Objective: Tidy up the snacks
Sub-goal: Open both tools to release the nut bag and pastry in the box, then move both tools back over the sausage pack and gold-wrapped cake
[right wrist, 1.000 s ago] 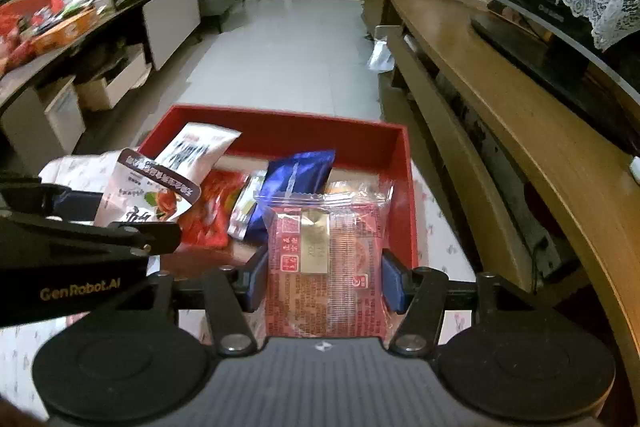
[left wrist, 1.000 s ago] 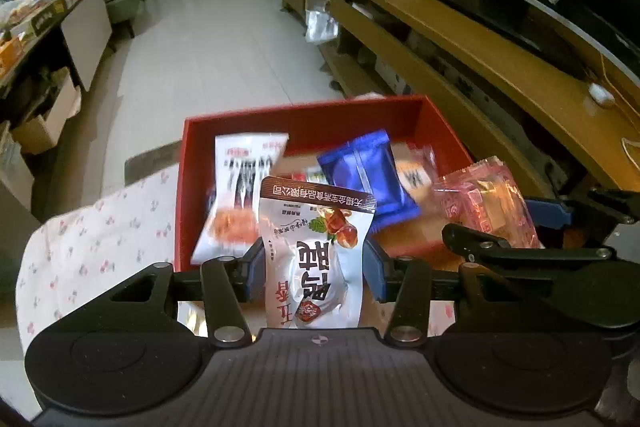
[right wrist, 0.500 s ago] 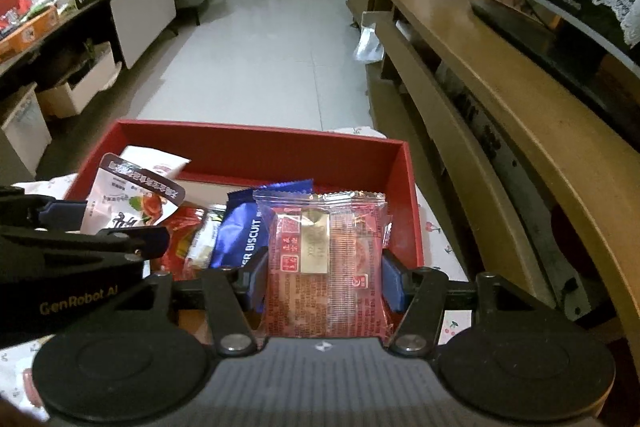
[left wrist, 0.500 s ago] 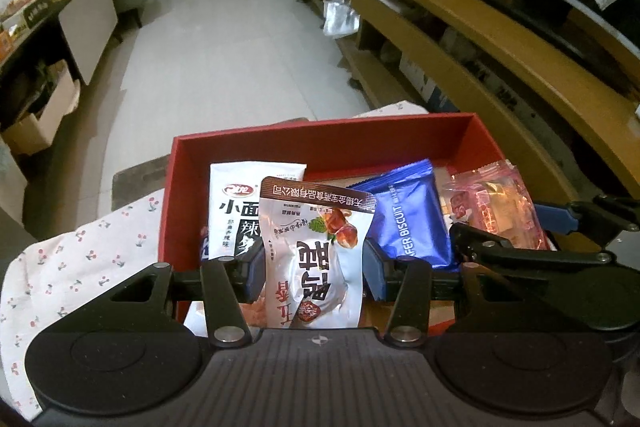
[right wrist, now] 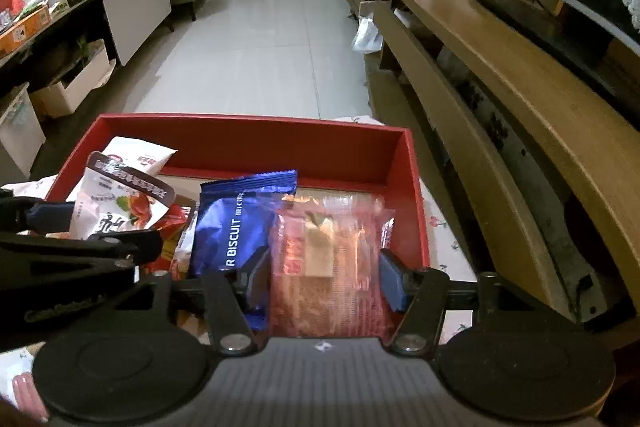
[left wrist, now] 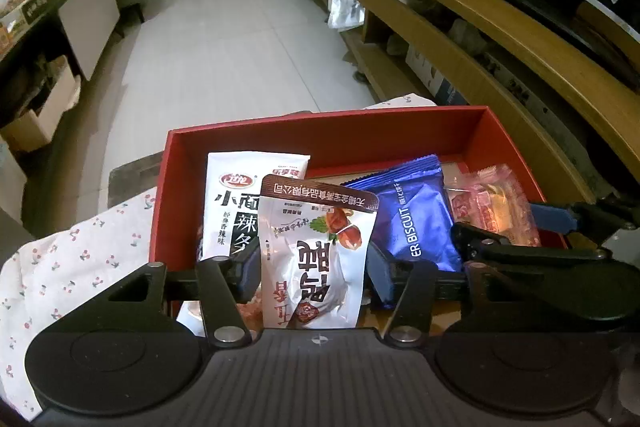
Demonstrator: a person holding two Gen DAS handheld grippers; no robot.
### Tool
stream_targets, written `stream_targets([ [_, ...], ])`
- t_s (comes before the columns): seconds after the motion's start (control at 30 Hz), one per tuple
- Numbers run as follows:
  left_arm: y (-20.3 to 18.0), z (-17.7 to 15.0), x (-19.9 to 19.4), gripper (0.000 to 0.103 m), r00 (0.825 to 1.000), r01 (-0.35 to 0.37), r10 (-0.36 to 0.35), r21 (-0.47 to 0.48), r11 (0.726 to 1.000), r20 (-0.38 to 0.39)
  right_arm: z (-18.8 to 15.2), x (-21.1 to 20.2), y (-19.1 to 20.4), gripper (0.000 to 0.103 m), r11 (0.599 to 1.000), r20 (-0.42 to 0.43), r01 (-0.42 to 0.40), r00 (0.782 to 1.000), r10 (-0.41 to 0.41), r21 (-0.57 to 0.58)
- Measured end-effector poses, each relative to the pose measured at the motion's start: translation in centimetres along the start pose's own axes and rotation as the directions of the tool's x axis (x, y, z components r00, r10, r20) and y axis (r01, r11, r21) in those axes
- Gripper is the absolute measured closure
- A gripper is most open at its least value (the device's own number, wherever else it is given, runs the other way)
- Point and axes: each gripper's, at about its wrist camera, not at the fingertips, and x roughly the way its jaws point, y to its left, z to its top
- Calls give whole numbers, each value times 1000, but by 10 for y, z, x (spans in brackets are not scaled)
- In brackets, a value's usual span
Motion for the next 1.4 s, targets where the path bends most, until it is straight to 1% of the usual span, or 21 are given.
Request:
stream_targets([
  [0.23, 2, 3, -7, 34, 1000, 7, -6, -13, 1000, 14, 2, -7, -5, 35, 1000, 18, -6, 1000, 6, 16],
  [0.47, 4, 0, -21, 27, 999, 16, -16, -8, 1000, 32, 1, -23, -4, 33, 1000, 52, -9, 999, 7, 24],
  [0.63, 12, -10, -42, 26, 999, 13, -13, -1, 1000, 44, -1, -46, 8, 32, 1000, 101, -23, 995, 23, -4],
  [0.8, 30, -28, -62, 25, 999, 15, -14, -18, 1000, 34, -9, -68, 28, 31, 997, 121, -58, 991, 64, -57],
  [0.93, 49, -47, -72, 25, 1000, 10, -10, -44, 999, 11, -21, -79, 48, 31, 990, 101, -110, 988, 119, -94],
  [1.1, 67, -69, -75, 25, 1000, -1, -1, -58, 998, -31, -36, -83, 68, 31, 981, 58, -147, 986, 155, -129],
  [1.2, 73, -82, -73, 24, 998, 11, -14, -47, 999, -60, -43, -87, 75, 31, 975, 45, -168, 983, 176, -142],
  [1.3, 78, -95, -71, 23, 996, 27, -30, -31, 999, -89, -49, -88, 82, 31, 973, 25, -172, 984, 178, -155],
  [1.4, 81, -110, -67, 22, 991, 54, -56, -16, 998, -125, -56, -85, 86, 31, 968, -13, -198, 980, 198, -154],
])
